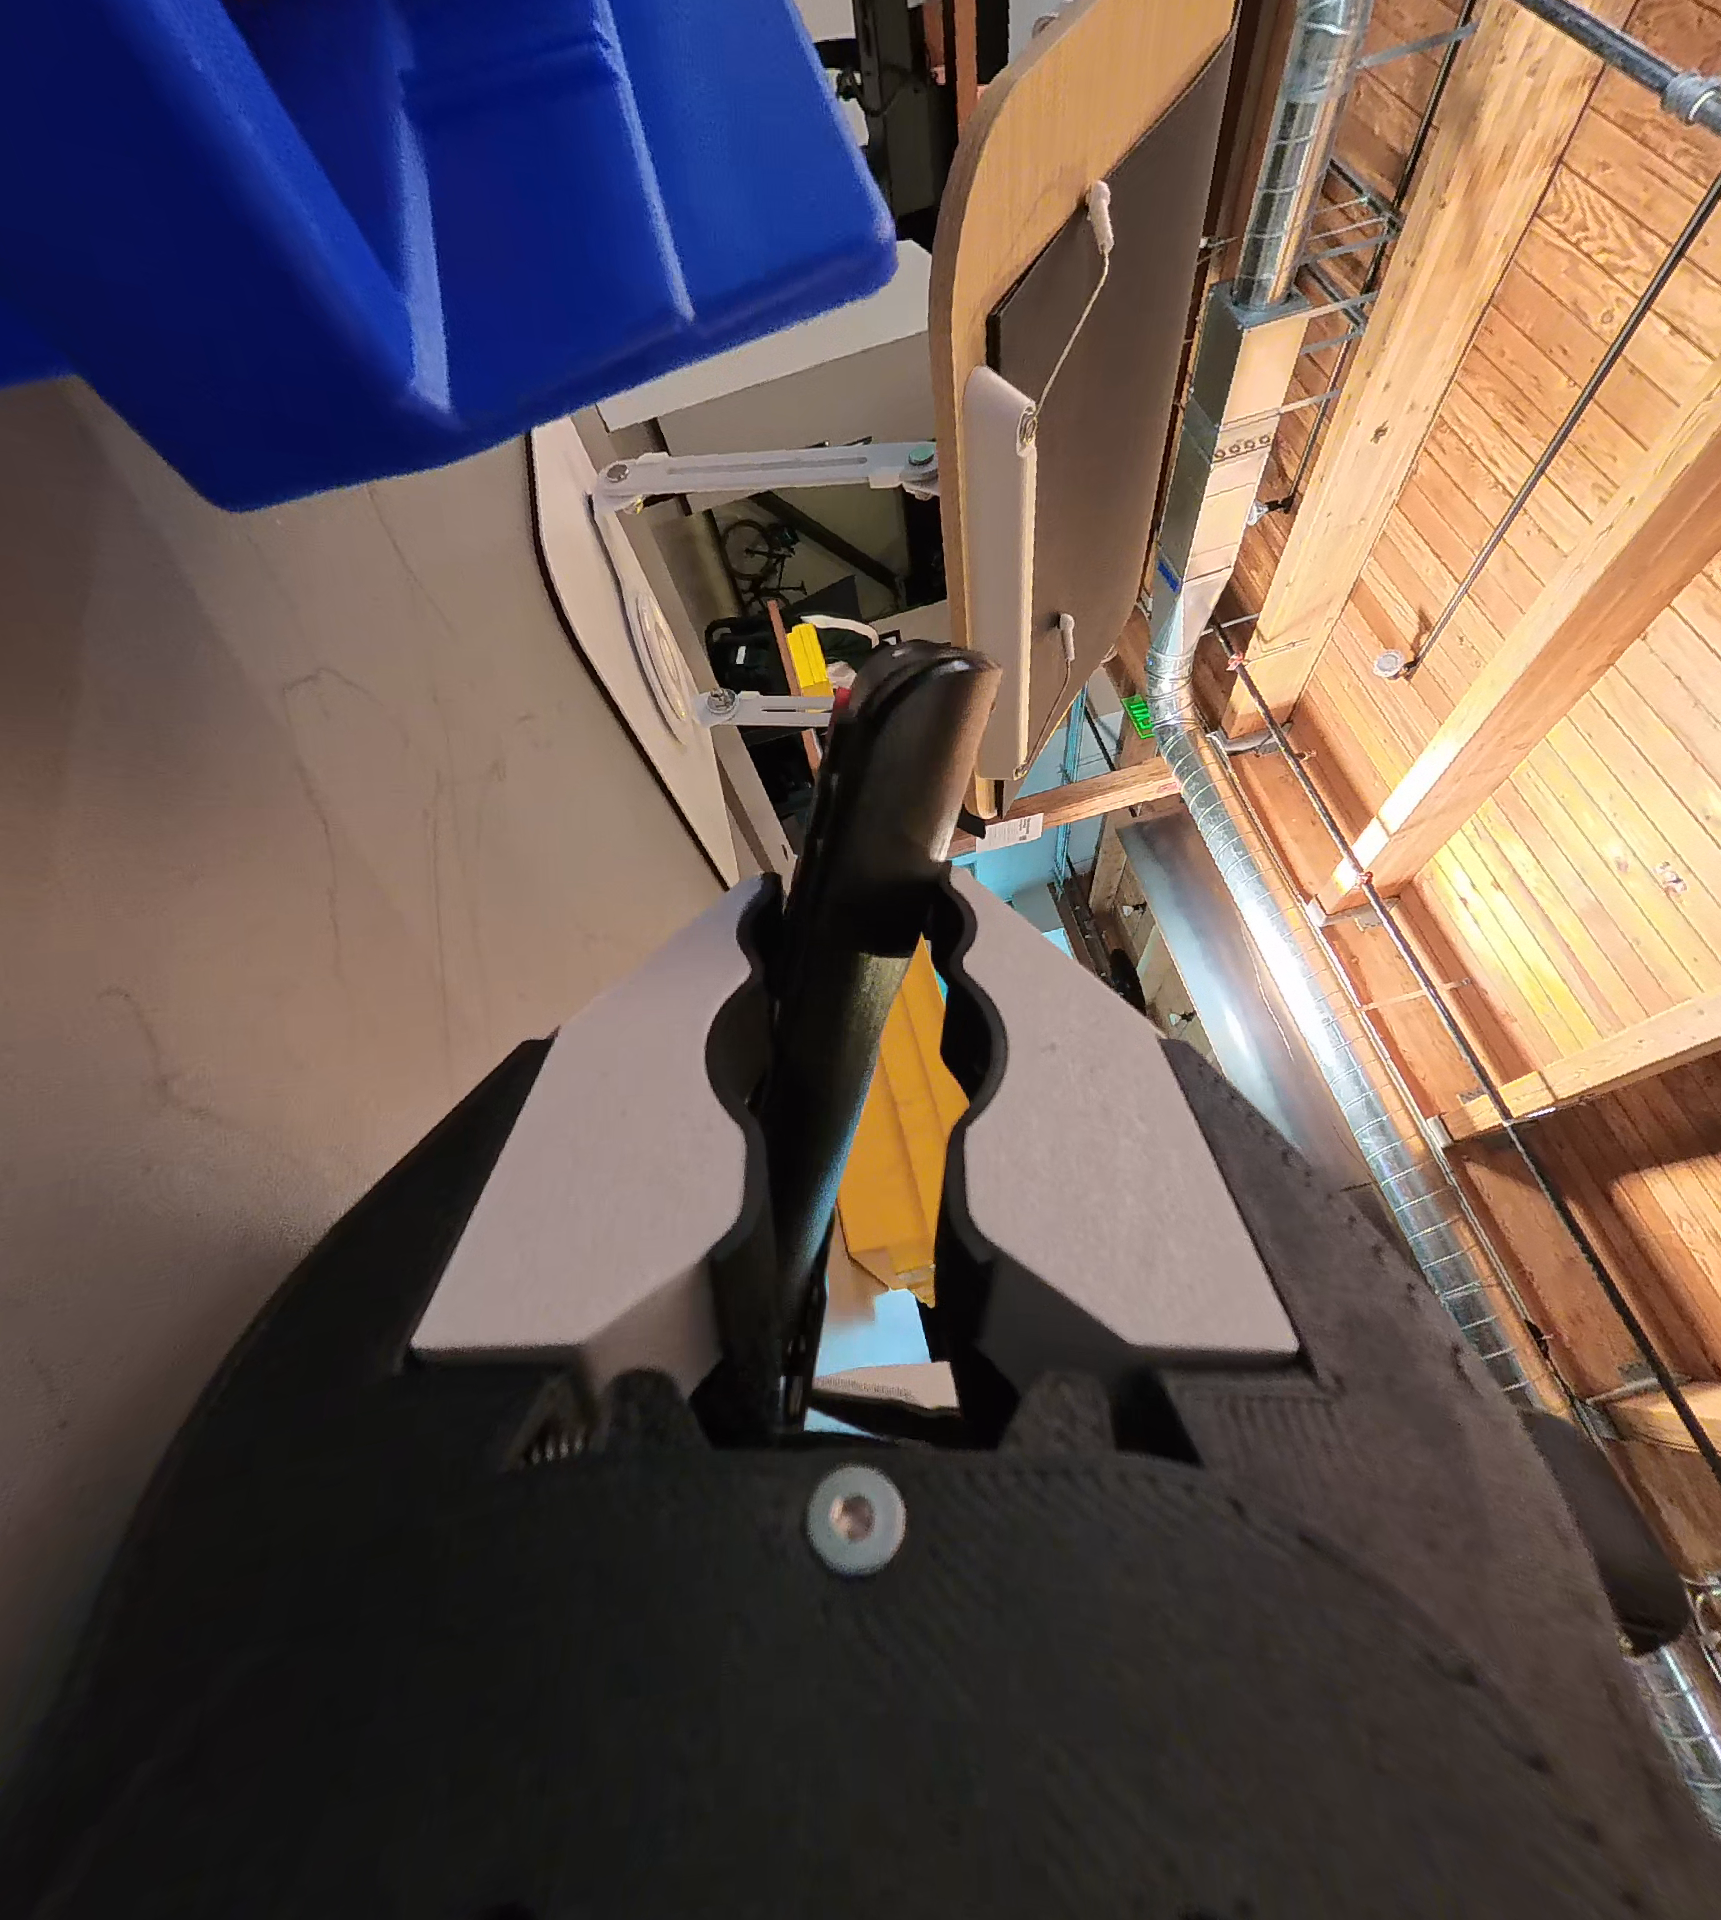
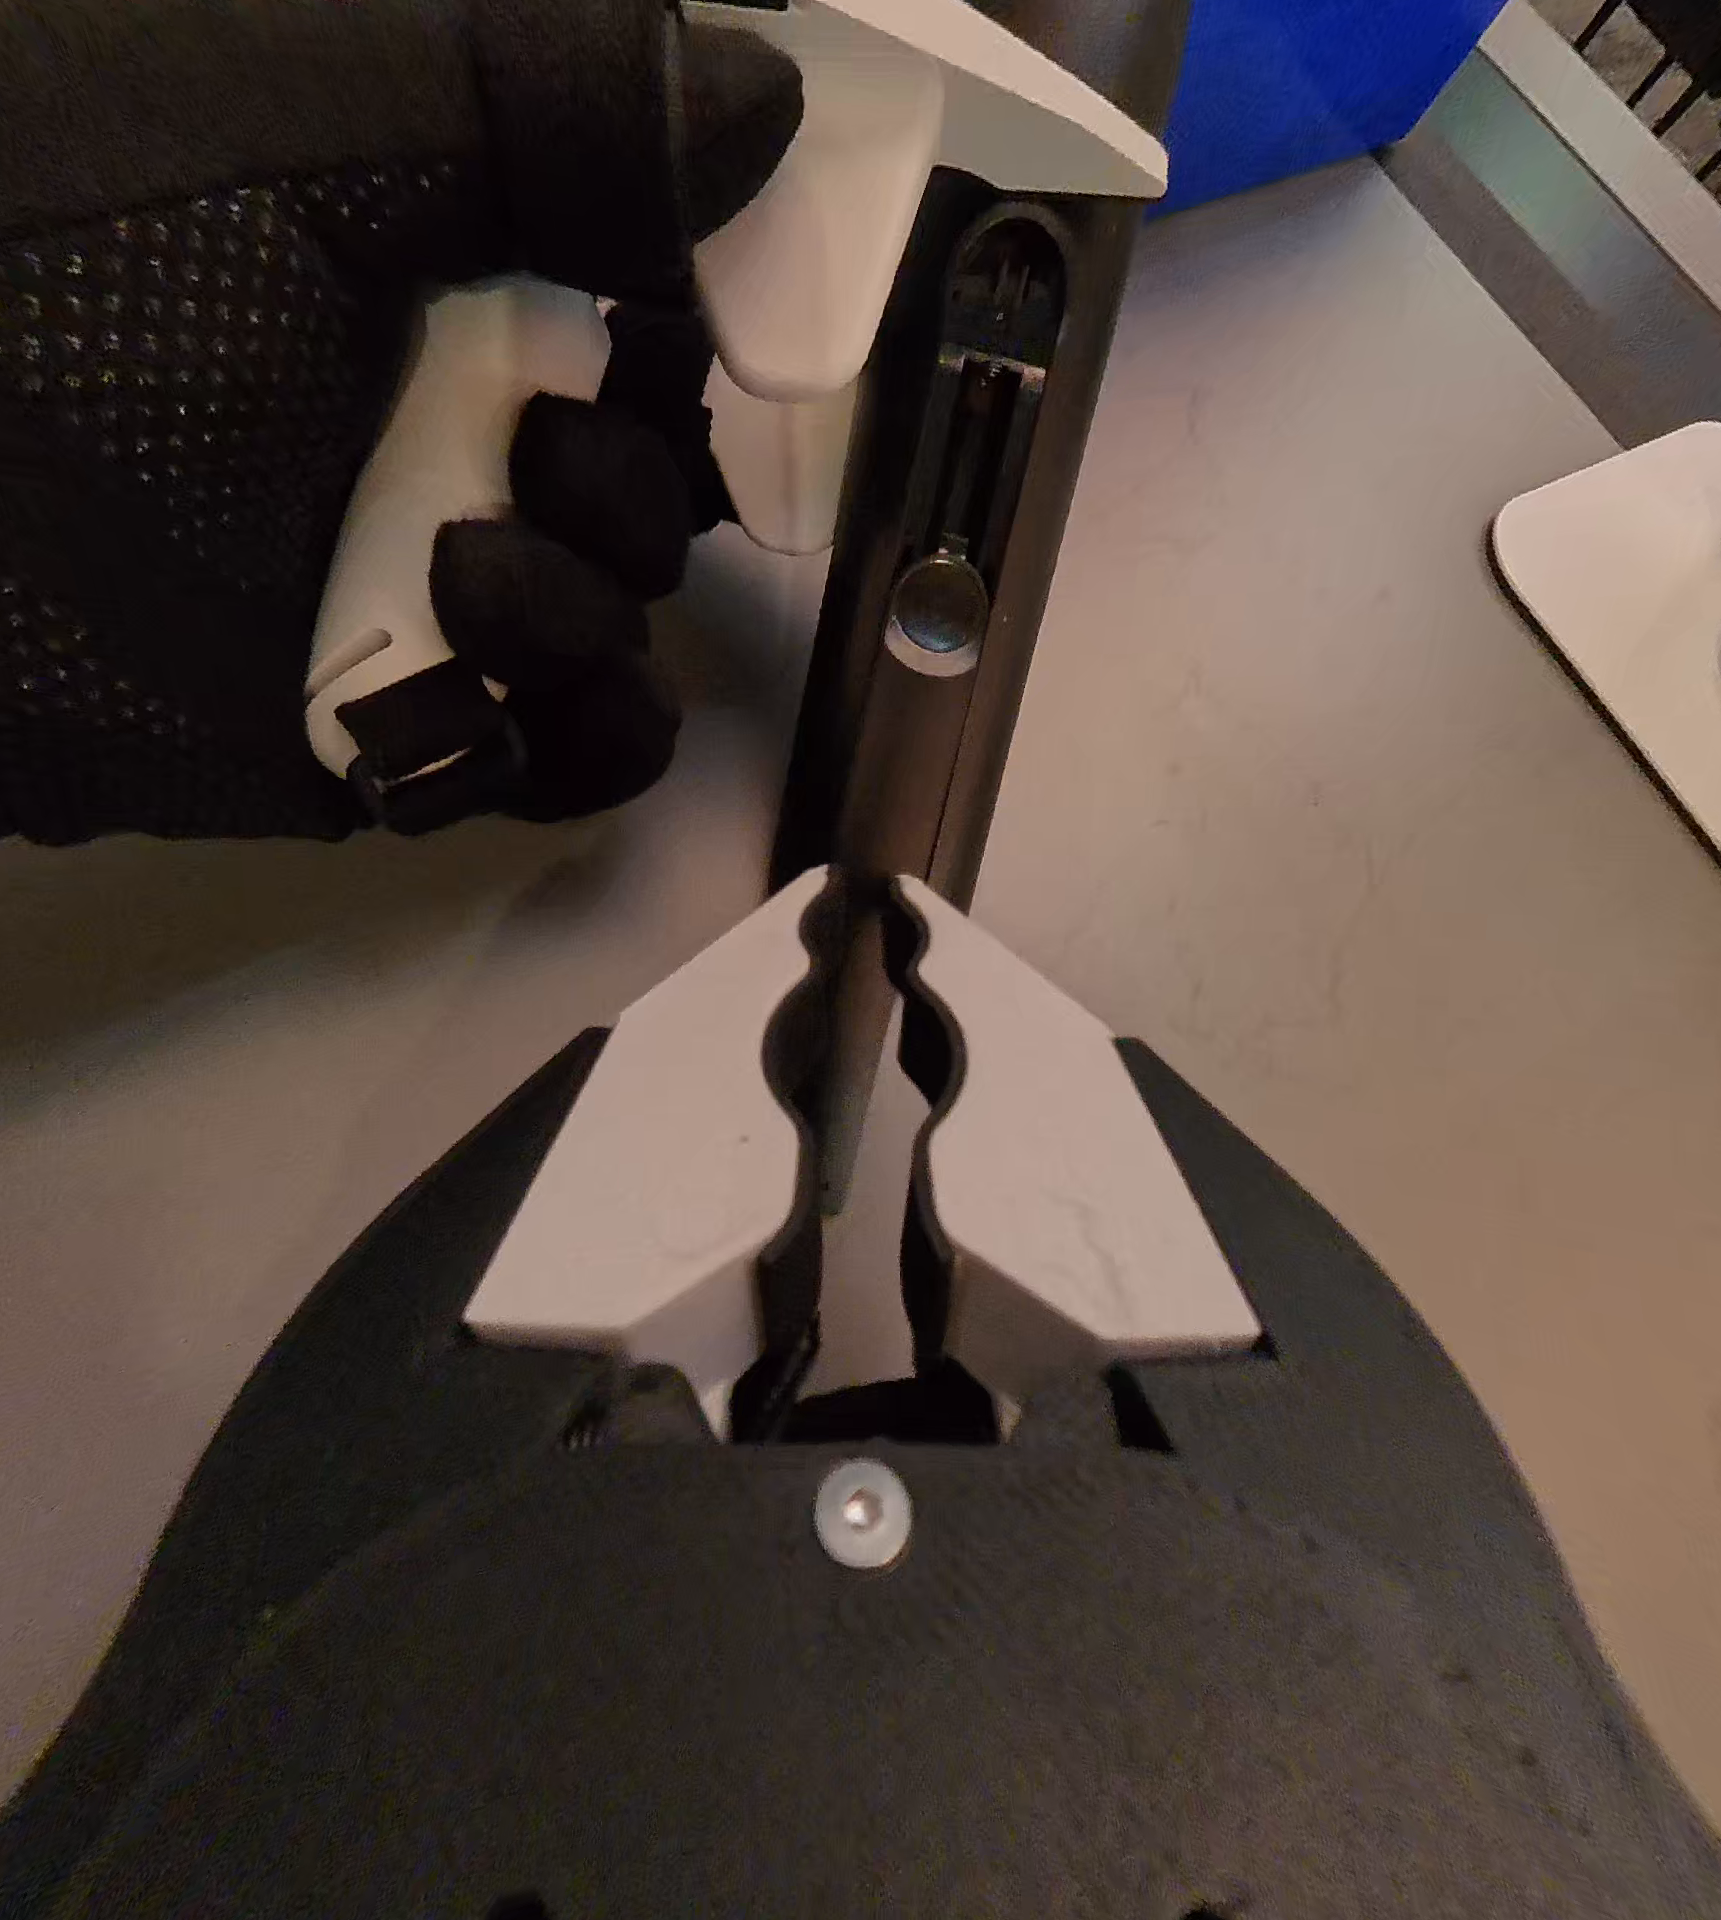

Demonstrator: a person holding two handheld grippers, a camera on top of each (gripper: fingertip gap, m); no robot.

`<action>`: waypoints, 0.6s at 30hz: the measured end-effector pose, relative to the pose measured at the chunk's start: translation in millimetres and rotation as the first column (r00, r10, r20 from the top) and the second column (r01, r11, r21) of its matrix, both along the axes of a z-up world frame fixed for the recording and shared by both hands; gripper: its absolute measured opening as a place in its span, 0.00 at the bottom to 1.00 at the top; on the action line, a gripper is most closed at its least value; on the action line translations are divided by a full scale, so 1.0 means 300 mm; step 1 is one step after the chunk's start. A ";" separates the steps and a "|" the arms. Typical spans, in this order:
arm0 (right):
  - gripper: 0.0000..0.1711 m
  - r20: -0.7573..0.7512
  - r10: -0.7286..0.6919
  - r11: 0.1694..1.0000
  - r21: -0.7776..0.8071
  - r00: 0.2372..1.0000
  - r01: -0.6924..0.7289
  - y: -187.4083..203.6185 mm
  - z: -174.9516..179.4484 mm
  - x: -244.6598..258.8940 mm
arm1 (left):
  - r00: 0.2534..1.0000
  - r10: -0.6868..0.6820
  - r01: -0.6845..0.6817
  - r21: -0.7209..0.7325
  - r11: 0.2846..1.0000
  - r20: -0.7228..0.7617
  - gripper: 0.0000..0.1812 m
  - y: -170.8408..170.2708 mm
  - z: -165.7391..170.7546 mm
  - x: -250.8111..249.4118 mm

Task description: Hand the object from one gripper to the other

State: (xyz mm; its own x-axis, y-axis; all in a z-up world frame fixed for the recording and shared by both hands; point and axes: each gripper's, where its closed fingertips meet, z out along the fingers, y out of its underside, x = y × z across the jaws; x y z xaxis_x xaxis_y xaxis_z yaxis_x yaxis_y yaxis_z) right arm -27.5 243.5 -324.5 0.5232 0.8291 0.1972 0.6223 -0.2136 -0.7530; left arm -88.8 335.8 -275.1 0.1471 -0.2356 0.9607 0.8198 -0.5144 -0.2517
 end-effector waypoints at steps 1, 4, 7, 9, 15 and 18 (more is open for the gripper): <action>0.01 -0.007 0.001 1.000 0.001 1.000 -0.001 0.003 0.002 -0.004 | 1.000 0.000 0.000 0.001 1.000 0.000 0.15 0.000 0.000 0.000; 0.03 -0.014 0.000 1.000 0.005 1.000 0.000 0.013 0.004 -0.011 | 1.000 0.000 0.000 0.000 1.000 0.000 0.15 0.001 0.000 0.000; 0.03 -0.023 0.004 1.000 0.024 1.000 -0.004 0.036 0.017 -0.034 | 1.000 -0.003 0.003 -0.001 1.000 -0.002 0.15 0.001 -0.001 0.002; 0.02 -0.026 0.008 1.000 0.031 1.000 -0.007 0.055 0.019 -0.047 | 1.000 -0.006 0.006 -0.008 1.000 -0.005 0.15 0.002 -0.005 0.003; 0.12 -0.089 0.017 1.000 0.015 0.996 -0.016 0.072 0.047 -0.076 | 1.000 -0.003 0.003 -0.011 1.000 0.005 0.14 0.004 -0.005 -0.002; 0.17 -0.060 -0.001 1.000 0.001 0.998 0.001 0.043 0.042 -0.027 | 1.000 0.000 0.000 -0.011 1.000 0.010 0.14 0.005 -0.005 -0.006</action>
